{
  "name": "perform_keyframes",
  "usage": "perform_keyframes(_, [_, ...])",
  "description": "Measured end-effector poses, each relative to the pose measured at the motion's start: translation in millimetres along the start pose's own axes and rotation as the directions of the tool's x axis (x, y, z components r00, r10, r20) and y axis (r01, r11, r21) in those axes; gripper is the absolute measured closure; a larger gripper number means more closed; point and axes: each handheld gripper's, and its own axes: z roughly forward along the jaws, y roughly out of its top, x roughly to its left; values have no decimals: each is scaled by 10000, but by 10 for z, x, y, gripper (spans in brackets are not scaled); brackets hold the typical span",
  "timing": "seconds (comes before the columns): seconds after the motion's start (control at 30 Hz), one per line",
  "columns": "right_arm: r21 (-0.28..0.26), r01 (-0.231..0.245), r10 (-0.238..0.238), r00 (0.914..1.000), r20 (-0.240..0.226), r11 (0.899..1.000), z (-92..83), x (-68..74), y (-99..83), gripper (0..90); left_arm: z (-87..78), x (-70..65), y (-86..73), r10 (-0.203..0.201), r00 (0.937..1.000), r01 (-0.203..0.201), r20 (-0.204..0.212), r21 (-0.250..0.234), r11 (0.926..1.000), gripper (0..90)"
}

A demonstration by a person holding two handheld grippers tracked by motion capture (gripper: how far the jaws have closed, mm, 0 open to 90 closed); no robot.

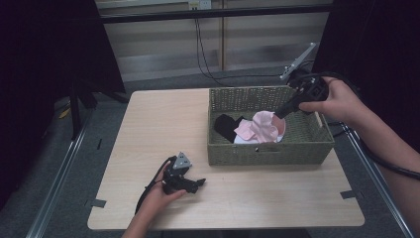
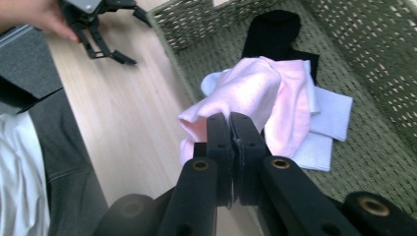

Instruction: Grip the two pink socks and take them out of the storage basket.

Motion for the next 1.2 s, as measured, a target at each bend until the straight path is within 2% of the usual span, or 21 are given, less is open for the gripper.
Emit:
perform_keyframes(0.27, [-78, 351, -354, 9989, -316, 9994, -43, 141, -42, 871, 0, 0, 0, 0, 10000, 0, -5, 4, 10000, 150])
perform_keyframes(0.5, [-290, 555, -570, 9969, -549, 9980, -13, 224, -79, 864, 0, -1, 0, 6, 10000, -6, -3, 2, 10000, 150])
perform_keyframes(0.73, [-33, 764, -763, 9923, -978, 9971, 149, 306, -157, 867, 2, -2, -1, 0, 10000, 0, -31, -31, 10000, 150])
perform_keyframes(1.2, [-204, 968, -987, 9839, -1490, 9951, 360, 383, -231, 864, 3, -2, -2, 7, 10000, -7, -36, -35, 10000, 150])
